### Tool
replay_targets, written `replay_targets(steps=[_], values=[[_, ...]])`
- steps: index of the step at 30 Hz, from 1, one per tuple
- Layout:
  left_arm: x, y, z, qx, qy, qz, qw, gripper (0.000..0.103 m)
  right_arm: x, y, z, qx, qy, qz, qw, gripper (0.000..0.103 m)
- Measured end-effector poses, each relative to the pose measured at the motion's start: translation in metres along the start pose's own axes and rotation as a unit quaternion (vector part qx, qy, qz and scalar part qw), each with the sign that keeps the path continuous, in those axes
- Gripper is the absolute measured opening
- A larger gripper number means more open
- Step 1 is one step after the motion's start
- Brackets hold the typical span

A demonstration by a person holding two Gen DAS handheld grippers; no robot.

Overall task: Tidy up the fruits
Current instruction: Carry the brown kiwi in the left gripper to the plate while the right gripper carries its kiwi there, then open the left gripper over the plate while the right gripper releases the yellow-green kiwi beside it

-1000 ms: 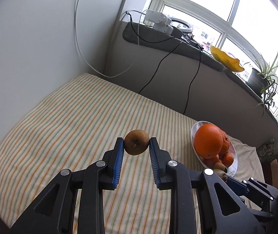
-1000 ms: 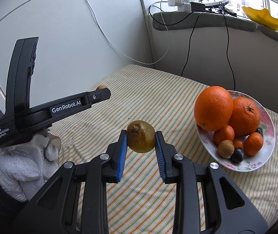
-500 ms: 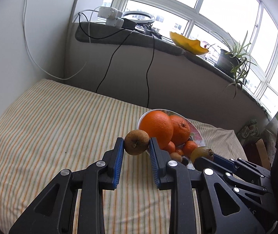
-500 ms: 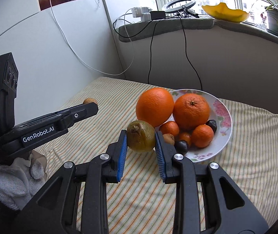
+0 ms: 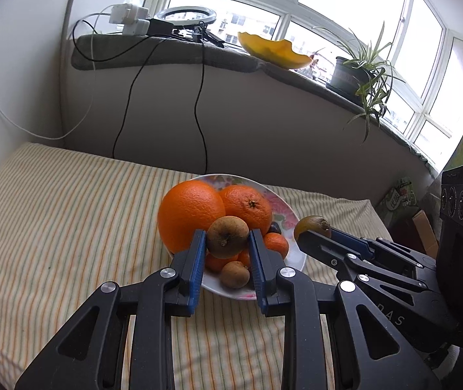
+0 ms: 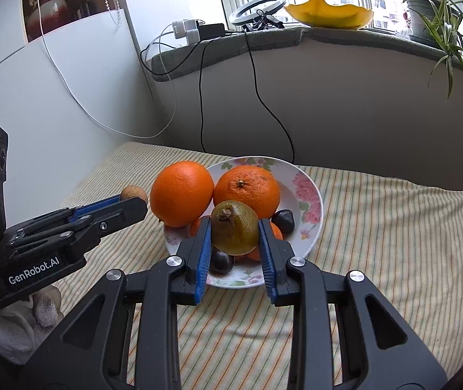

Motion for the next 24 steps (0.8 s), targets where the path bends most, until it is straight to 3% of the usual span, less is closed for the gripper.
replay_targets(steps=[16,20,24], values=[[-0.018,0.012,-0.024,-0.029,-0.002,0.015,0.9995,0.027,-0.025,0.013,-0.023,-0.009,0.002,0.013,1.000,0.032],[-0.016,0.012,-0.022,-0.026,0.001,0.012,0.9996,0.042,-0.023,0.013,-0.025,-0.011,-0.010,0.005,1.000,0.052],[-0.013,0.012,-0.019,-0.021,0.003,0.011,0.9997,0.044,-0.019,0.013,-0.025,-0.012,-0.012,0.000,1.000,0.056]])
Point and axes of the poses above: each gripper's, at about its wrist camera, not at the fingertips, and x roughly against the way its jaws point, z to its left, y to its top, the point moved 5 cm from there along -x, roughly the way its jaws point, and after that the axes turned 11 degrees about z, right-handed, at the moved point
